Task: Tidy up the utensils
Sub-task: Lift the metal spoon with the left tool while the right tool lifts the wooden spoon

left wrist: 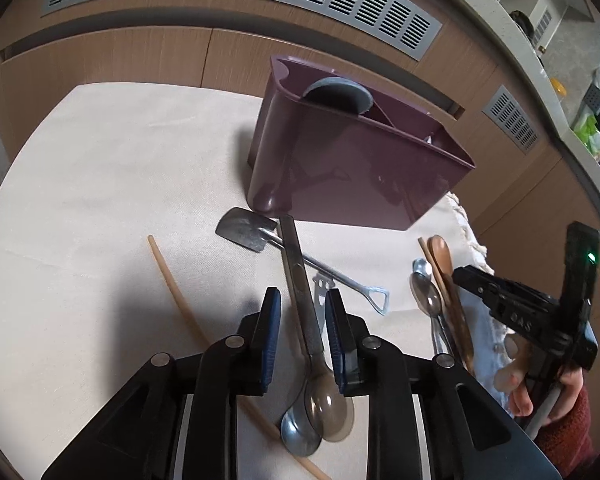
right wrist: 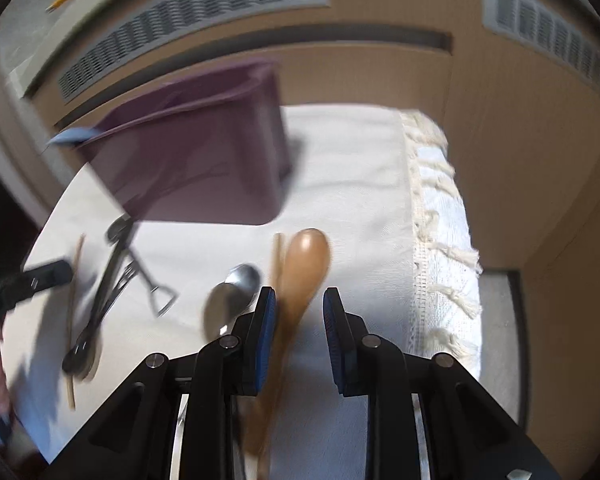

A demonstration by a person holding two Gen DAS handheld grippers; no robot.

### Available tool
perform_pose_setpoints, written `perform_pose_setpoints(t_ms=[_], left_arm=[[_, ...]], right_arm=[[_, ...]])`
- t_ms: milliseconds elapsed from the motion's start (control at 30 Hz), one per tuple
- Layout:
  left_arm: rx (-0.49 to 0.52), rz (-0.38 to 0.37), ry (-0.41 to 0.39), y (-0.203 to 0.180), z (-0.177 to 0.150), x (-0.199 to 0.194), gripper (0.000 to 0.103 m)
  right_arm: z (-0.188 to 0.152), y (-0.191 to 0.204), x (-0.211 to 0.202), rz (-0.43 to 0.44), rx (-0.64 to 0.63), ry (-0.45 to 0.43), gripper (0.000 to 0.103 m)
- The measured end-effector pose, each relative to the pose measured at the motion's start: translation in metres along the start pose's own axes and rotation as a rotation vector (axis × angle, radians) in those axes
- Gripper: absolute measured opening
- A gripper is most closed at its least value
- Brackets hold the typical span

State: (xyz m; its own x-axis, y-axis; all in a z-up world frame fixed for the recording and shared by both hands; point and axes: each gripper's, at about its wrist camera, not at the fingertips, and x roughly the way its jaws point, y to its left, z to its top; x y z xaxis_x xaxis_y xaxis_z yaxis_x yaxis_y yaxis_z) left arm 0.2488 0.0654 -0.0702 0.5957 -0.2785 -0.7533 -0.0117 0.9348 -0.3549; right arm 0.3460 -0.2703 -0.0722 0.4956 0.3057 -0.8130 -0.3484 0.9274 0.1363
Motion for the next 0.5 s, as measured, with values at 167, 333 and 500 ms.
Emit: perform_pose_setpoints(t_ms=[167,333,500], left_arm=[[-0.001,0.079,-0.079,0.007,-0.002,0.000,0.051],[-0.011,0.092,-0.098,0.015,-0.003,0.004,0.054],[0.032,0.114,0.007,0.007,0.000,0.016,0.054]], right_arm=[[0.011,-0.005,0.023,0.045,0.072,0.048,0.026],[0.020,0.019,0.033,-0.079,-0.052,0.053,0.030],[0.016,0.032,0.026,-0.126,-0.113,0.028,0.025]])
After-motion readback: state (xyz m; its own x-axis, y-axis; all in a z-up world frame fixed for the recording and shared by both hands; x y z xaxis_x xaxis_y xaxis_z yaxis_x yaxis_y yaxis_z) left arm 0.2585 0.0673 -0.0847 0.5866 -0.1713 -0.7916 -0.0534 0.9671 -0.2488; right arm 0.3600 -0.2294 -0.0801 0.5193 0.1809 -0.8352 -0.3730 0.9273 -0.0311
